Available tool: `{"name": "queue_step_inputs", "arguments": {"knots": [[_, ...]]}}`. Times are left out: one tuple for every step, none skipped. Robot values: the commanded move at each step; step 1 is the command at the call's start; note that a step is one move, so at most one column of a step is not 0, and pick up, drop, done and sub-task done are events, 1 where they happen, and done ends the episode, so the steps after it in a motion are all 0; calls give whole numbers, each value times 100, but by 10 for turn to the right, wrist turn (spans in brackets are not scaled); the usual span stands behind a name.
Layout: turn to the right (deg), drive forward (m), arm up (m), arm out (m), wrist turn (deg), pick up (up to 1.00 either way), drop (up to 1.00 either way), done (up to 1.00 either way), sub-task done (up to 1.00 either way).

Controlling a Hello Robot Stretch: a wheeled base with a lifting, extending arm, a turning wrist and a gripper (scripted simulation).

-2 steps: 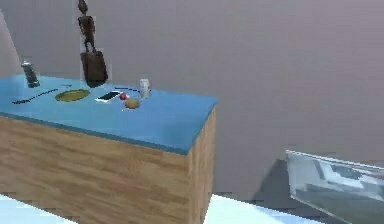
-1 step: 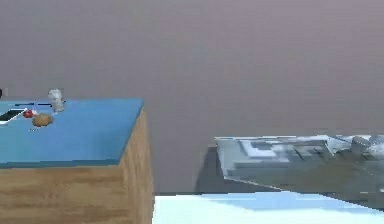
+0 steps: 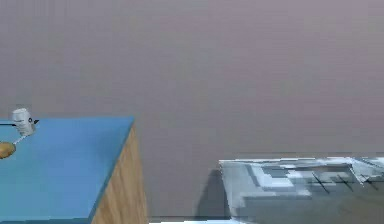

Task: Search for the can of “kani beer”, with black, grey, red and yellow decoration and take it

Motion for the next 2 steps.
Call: {"name": "queue_step_inputs", "arguments": {"knots": [[-450, 0, 0, 0, 0, 0, 0, 0, 0], [-450, 0, 0, 0, 0, 0, 0, 0, 0]]}}
